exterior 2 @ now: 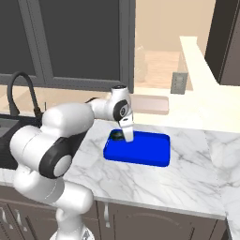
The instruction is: Pick up all produce items and place them in the sink. Turn on the sink faucet to wash them. Then turn the sink off and put them in the tray.
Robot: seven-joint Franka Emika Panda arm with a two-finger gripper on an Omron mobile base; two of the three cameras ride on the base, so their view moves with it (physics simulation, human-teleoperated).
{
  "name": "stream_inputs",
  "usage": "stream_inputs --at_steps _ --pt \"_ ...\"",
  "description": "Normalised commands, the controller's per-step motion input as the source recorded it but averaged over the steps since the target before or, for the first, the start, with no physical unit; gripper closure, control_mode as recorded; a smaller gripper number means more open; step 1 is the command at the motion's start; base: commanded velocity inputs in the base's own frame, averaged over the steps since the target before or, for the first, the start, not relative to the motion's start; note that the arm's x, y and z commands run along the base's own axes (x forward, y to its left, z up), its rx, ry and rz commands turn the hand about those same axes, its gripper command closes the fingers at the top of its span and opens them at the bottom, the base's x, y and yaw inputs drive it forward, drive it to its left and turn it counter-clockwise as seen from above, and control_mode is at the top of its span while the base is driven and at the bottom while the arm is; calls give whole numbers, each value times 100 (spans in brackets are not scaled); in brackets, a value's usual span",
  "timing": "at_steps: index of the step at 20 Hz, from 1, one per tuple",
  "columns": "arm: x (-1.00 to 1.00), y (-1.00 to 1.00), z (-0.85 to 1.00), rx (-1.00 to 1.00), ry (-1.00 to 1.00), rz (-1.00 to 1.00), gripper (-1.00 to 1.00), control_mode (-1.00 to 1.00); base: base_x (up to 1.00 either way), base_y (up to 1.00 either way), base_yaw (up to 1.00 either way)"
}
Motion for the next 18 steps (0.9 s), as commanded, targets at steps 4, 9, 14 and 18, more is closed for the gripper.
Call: stream_inputs --at_steps 4,9,14,18 --pt "15 -29 -29 0 0 -1 100 -100 0 0 0" --pt "18 -9 -28 0 0 0 100 -100 0 0 0" --pt "25 0 -31 0 0 0 100 -100 0 0 0" --pt "25 0 -29 0 0 0 100 -100 0 0 0"
